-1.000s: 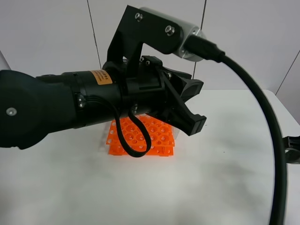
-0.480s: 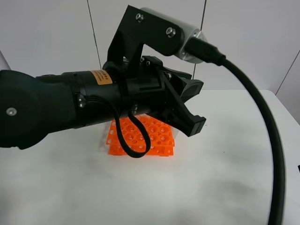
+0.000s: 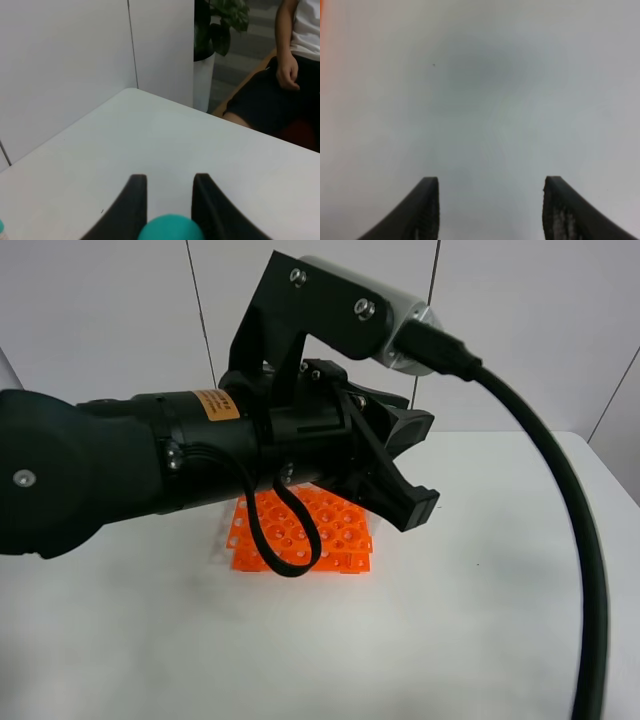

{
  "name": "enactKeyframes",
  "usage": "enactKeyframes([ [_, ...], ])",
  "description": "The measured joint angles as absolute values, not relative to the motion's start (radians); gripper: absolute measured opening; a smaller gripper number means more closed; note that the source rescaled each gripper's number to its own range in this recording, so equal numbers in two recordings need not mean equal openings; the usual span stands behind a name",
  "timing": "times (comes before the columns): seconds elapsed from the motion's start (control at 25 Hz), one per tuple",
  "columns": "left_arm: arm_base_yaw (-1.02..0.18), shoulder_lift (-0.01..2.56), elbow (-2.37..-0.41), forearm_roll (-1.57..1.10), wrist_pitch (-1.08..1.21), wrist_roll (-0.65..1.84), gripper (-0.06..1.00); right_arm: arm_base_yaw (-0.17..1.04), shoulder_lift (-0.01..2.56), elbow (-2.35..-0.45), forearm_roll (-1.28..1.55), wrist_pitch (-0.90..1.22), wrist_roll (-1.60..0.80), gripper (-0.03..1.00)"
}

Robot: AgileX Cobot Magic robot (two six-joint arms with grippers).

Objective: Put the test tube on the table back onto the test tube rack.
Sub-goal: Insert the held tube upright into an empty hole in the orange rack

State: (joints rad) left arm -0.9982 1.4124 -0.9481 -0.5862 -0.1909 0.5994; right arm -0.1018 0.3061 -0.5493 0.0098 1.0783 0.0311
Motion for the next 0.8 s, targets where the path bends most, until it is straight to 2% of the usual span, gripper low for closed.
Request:
enactKeyframes([
  [0.32, -0.998, 1.412, -0.948, -0.586, -0.191, 0.599, 0.00, -0.102, 0.008, -0.496, 0.011, 1.032, 0.026, 0.75],
  [0.8, -0.998, 1.412, -0.948, -0.586, -0.206, 0.603, 0.00, -0.102, -0.006, -0.495, 0.011, 1.028, 0.023, 0.75],
])
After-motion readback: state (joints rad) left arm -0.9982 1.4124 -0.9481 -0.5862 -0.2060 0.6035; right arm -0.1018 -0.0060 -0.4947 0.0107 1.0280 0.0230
